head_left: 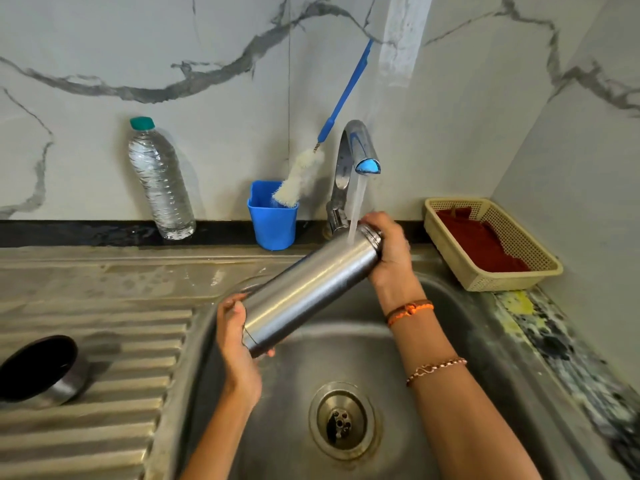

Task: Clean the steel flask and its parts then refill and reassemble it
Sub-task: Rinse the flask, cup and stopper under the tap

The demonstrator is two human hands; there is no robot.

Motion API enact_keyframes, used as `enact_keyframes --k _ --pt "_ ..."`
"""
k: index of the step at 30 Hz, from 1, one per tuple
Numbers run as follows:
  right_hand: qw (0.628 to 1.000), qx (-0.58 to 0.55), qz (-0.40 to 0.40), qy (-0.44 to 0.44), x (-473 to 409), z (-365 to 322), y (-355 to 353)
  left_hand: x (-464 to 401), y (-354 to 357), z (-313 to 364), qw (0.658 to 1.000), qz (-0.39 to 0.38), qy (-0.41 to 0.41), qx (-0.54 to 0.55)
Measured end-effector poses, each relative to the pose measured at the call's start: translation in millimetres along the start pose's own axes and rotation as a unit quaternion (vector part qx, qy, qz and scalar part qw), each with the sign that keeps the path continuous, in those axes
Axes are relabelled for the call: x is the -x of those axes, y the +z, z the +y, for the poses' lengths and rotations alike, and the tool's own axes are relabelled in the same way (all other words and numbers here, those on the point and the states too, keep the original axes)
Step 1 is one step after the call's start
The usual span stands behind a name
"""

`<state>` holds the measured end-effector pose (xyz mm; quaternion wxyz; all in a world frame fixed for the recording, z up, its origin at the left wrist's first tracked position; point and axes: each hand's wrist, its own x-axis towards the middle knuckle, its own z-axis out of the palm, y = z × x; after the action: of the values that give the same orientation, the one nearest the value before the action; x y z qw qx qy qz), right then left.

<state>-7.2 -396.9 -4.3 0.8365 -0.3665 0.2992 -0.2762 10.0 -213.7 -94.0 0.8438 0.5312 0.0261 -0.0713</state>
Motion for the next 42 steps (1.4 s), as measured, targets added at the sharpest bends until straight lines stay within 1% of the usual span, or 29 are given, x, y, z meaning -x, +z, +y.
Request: enact_keyframes --k 2,3,4,5,7,10,12,13,14,15,17,19,21,22,23,25,26,28,30,32,34,35,36,37,38,39,40,41,42 --pt "0.994 0.025 0.097 0.032 -3 10 6 0 -5 -1 0.983 -0.020 0.174 -0.058" --pt "0.993 0.026 0.107 0.051 -3 14 6 -1 -6 3 0.972 -0.032 0.217 -0.080" --pt "0.993 0.023 0.094 0.068 -5 18 5 -3 -4 11 0.971 -0.032 0.220 -0.090" --pt "0.995 0.022 0.062 0.076 -6 20 2 -5 -2 23 0.979 -0.017 0.178 -0.095" --pt "0.997 0.003 -0.037 0.069 -2 21 -3 -16 -1 44 0.997 0.018 -0.014 -0.079" --pt "0.971 -0.066 -0.231 0.005 6 12 0 -37 -14 67 0.962 0.038 -0.259 -0.080" --pt "0.961 -0.072 -0.268 -0.003 8 11 8 -34 -21 67 0.947 0.046 -0.308 -0.078" --pt "0.970 -0.060 -0.235 0.005 8 15 12 -29 -22 62 0.949 0.052 -0.303 -0.071" --pt "0.985 -0.035 -0.169 0.019 6 20 15 -21 -23 54 0.960 0.063 -0.267 -0.061" --pt "0.996 -0.002 -0.086 0.037 6 25 17 -13 -23 47 0.977 0.081 -0.190 -0.054" --pt "0.995 0.029 0.071 0.068 2 36 13 3 -24 37 0.991 0.092 0.065 -0.075" --pt "0.991 0.045 0.090 0.094 3 40 11 9 -27 32 0.948 0.014 0.294 -0.123" --pt "0.991 0.057 0.028 0.115 4 38 10 4 -30 30 0.918 -0.027 0.369 -0.145" --pt "0.992 0.052 -0.008 0.114 5 35 10 0 -28 34 0.932 -0.016 0.340 -0.128" --pt "0.992 0.035 -0.040 0.112 6 32 9 -1 -24 40 0.961 0.013 0.261 -0.093" --pt "0.989 -0.003 -0.101 0.106 11 24 5 -6 -15 49 0.996 0.065 0.015 -0.057" --pt "0.986 -0.027 -0.141 0.090 12 23 1 -10 -14 51 0.991 0.072 -0.092 -0.059" --pt "0.968 -0.073 -0.236 0.035 16 24 -2 -16 -19 61 0.967 0.068 -0.233 -0.076" --pt "0.949 -0.084 -0.305 -0.008 17 27 0 -20 -25 71 0.948 0.058 -0.307 -0.065" --pt "0.952 -0.081 -0.294 -0.015 21 26 8 -18 -28 68 0.938 0.056 -0.339 -0.052" --pt "0.987 -0.037 -0.153 0.022 18 26 19 -6 -20 56 0.957 0.076 -0.279 -0.033" --pt "0.997 -0.009 -0.050 0.055 12 30 23 2 -15 47 0.980 0.088 -0.174 -0.033" --pt "0.996 0.013 0.035 0.083 11 35 25 10 -11 41 0.994 0.091 -0.014 -0.058" --pt "0.991 0.021 0.081 0.103 13 38 25 15 -9 38 0.980 0.071 0.153 -0.108" --pt "0.990 0.008 0.079 0.115 14 40 24 18 -11 33 0.949 0.025 0.279 -0.148" --pt "0.991 -0.009 0.057 0.124 15 40 21 16 -14 29 0.920 -0.018 0.352 -0.173" --pt "0.991 -0.027 0.027 0.125 20 38 19 13 -16 29 0.912 -0.046 0.370 -0.173" --pt "0.993 -0.039 -0.012 0.113 22 35 14 8 -18 29 0.925 -0.046 0.343 -0.158" --pt "0.994 -0.045 -0.055 0.087 21 29 9 4 -16 35 0.963 -0.014 0.240 -0.122"
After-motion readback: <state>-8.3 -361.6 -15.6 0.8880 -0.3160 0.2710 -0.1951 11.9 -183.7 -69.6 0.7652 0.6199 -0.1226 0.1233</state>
